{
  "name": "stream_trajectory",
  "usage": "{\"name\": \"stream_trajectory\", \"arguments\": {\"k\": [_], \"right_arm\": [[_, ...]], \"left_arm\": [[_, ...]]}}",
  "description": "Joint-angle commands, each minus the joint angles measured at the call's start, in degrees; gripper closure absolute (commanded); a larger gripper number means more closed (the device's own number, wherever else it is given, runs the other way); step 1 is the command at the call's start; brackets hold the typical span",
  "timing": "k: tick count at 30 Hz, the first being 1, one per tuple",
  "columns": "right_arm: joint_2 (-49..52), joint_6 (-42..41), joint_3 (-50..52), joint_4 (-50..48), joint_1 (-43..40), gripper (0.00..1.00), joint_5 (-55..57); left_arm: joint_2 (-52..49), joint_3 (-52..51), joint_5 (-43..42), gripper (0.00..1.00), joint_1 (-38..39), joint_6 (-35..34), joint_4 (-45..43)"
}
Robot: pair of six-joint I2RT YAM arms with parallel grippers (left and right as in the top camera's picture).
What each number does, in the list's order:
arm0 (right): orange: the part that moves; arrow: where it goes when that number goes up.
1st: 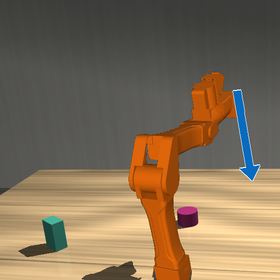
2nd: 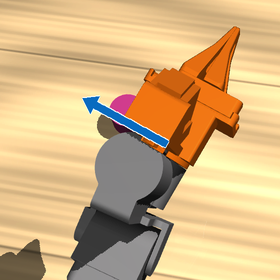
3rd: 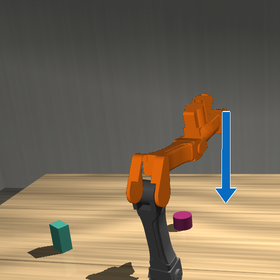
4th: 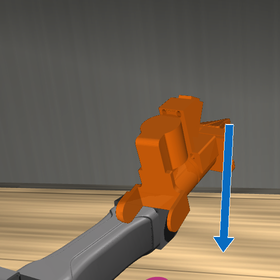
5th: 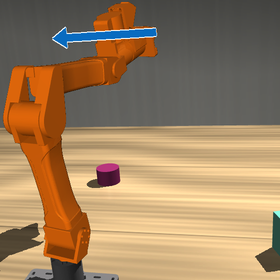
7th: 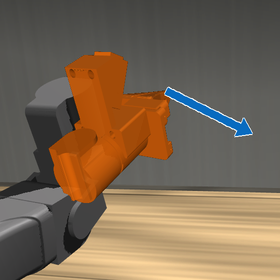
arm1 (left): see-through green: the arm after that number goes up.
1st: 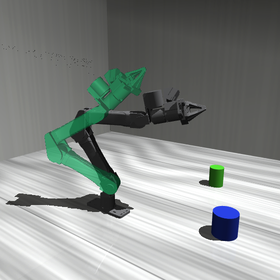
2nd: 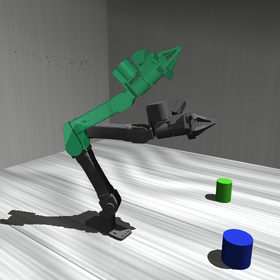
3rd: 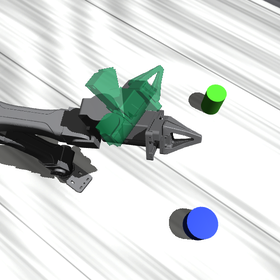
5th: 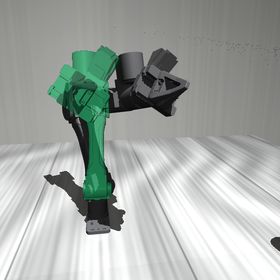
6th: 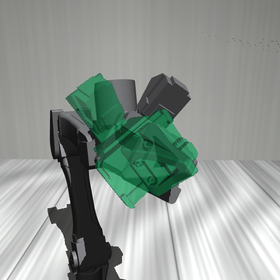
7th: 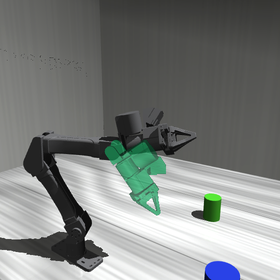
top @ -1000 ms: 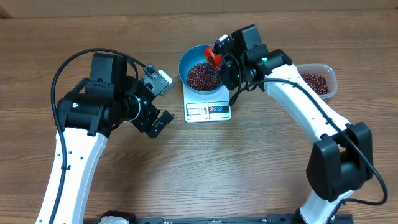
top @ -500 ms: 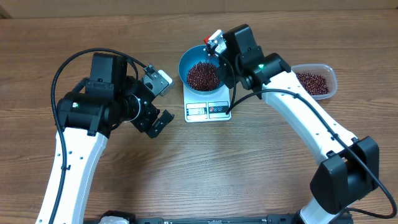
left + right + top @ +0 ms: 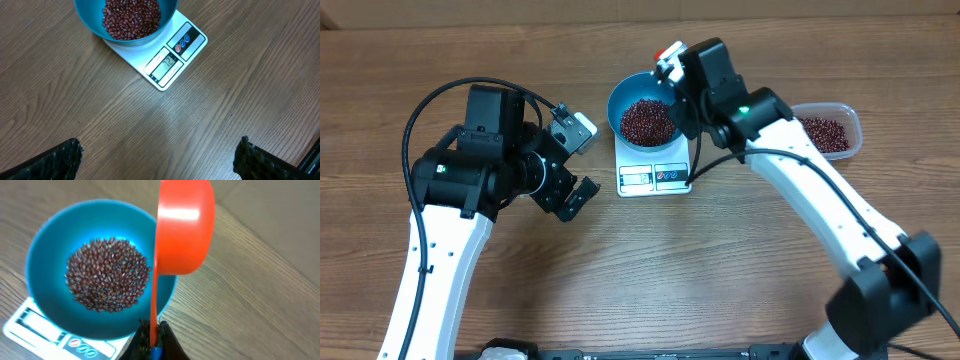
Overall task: Scoop item into bowl and weigh 150g on scale
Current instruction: 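Carry the empty scoop right back toward the bean tub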
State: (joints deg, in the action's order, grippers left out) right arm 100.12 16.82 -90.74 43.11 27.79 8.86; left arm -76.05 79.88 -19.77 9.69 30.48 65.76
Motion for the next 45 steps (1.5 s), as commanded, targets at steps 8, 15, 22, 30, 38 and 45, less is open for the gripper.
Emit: {"name": "stream_trajectory", "arguments": {"k": [8,15,22,30,38,45], "right_arm": [[-16.81,-32.48,-1.64,14.4,-6.56,0.97,0.04],[-24.06,-45.62,-1.6,27.91,-10.45,0.96,0.11],[-29.09,-48.81,-1.57,33.4,-12.66,0.96,1.31],[-30.62,-59.41,-0.92,39.17,-13.09,0.96,9.42],[-30.62,-65.26,4.22,36.65,-13.09,0.96,12.72],[-30.62,-64.98,8.46,32.02,-13.09,0.96,13.42]], "left_arm": [[-0.44,0.92,-1.03,0.0,-0.31,1.29,0.02],[-0.44,0.92,-1.01,0.0,-0.31,1.29,0.02],[-0.44,0.92,-1.01,0.01,-0.31,1.27,0.02],[-0.44,0.92,-1.03,0.0,-0.31,1.29,0.02],[-0.44,0.92,-1.01,0.0,-0.31,1.29,0.02],[-0.44,0.92,-1.01,0.0,-0.31,1.29,0.02]]}}
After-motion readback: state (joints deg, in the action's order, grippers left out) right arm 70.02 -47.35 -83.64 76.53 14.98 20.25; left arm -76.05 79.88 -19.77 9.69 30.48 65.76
